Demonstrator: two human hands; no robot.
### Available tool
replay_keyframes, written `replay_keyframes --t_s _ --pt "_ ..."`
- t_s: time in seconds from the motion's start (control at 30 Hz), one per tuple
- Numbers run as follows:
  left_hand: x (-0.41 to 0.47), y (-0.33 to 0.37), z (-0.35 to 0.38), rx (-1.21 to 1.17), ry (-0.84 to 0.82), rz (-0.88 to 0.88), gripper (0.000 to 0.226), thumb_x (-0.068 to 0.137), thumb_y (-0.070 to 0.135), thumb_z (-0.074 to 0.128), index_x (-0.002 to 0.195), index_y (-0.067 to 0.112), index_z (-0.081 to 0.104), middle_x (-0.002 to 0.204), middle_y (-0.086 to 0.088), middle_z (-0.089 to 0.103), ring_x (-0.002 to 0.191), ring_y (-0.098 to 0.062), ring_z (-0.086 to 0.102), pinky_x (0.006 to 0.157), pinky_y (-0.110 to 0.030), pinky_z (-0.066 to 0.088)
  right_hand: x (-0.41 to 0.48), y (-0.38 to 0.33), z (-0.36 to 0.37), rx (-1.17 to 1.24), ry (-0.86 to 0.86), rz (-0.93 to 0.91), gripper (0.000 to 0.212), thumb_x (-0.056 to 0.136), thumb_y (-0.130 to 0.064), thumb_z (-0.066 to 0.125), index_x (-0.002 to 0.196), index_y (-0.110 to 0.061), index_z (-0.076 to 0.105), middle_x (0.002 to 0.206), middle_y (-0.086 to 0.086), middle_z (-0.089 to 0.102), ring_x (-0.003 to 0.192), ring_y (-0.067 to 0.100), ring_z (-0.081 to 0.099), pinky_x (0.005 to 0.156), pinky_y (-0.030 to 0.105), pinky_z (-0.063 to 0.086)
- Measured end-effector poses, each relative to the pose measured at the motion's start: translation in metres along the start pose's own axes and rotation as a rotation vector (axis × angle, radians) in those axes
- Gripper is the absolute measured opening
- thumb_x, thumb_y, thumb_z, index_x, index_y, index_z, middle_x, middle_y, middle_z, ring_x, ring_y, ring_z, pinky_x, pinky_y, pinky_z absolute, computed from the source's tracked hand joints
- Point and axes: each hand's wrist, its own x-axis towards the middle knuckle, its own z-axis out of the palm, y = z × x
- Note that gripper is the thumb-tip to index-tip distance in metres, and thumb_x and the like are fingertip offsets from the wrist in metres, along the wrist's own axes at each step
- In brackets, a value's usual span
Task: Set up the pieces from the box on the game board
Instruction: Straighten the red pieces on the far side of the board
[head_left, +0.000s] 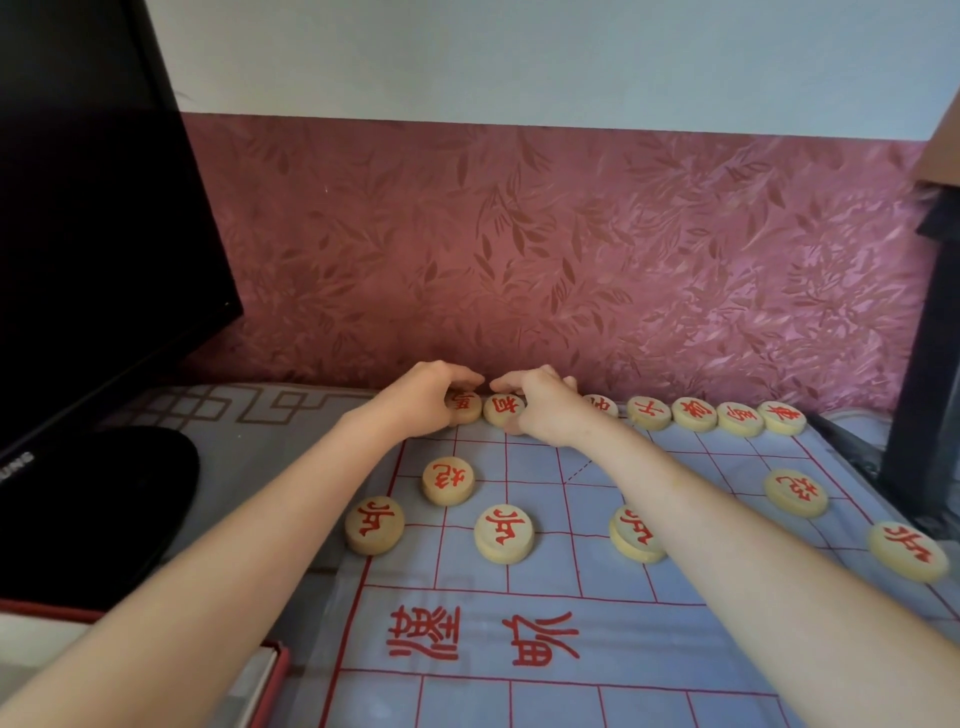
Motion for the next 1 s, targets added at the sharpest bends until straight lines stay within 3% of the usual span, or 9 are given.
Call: replay_keyframes --t_s 0.2,0.37,0.6,1.0 --pt "0.000 -0.002 -0.002 -0.004 0.079 -0.018 0.058 0.072 0.019 0.076 0.126 0.014 0.055 0.126 -0.006 0.058 0.114 -0.015 0.054 0.092 -0.019 0.039 -0.001 0.001 0.001 -0.023 0.062 -0.043 0.064 0.078 -0.039 0.070 0.136 -0.026 0.046 0.134 0.006 0.045 0.125 0.029 0.029 0.100 0.033 0.025" --pt "-0.001 -0.005 0.001 0.022 0.096 -0.010 0.052 0.072 0.020 0.076 0.120 0.013 0.059 0.117 -0.007 0.064 0.104 -0.015 0.059 0.091 -0.025 0.046 0.007 0.003 0.008 -0.053 0.077 -0.029 0.054 0.081 -0.037 0.068 0.130 -0.028 0.051 0.130 0.004 0.046 0.121 0.029 0.032 0.099 0.033 0.026" --pt "-0.004 -0.007 0.002 -0.022 0.091 0.000 0.053 0.073 0.017 0.076 0.122 0.012 0.057 0.115 -0.006 0.063 0.099 -0.009 0.055 0.084 -0.018 0.042 0.008 0.004 0.010 -0.055 0.101 -0.069 0.050 0.082 -0.034 0.068 0.129 -0.024 0.053 0.133 0.000 0.051 0.126 0.025 0.034 0.098 0.033 0.023" --pt "-0.004 -0.008 0.004 -0.024 0.108 -0.010 0.050 0.073 0.018 0.076 0.120 0.014 0.060 0.117 -0.005 0.063 0.103 -0.012 0.057 0.086 -0.019 0.043 0.000 0.001 0.009 -0.105 0.151 -0.111 0.048 0.084 -0.036 0.065 0.128 -0.020 0.054 0.130 0.000 0.052 0.124 0.022 0.036 0.100 0.035 0.023"
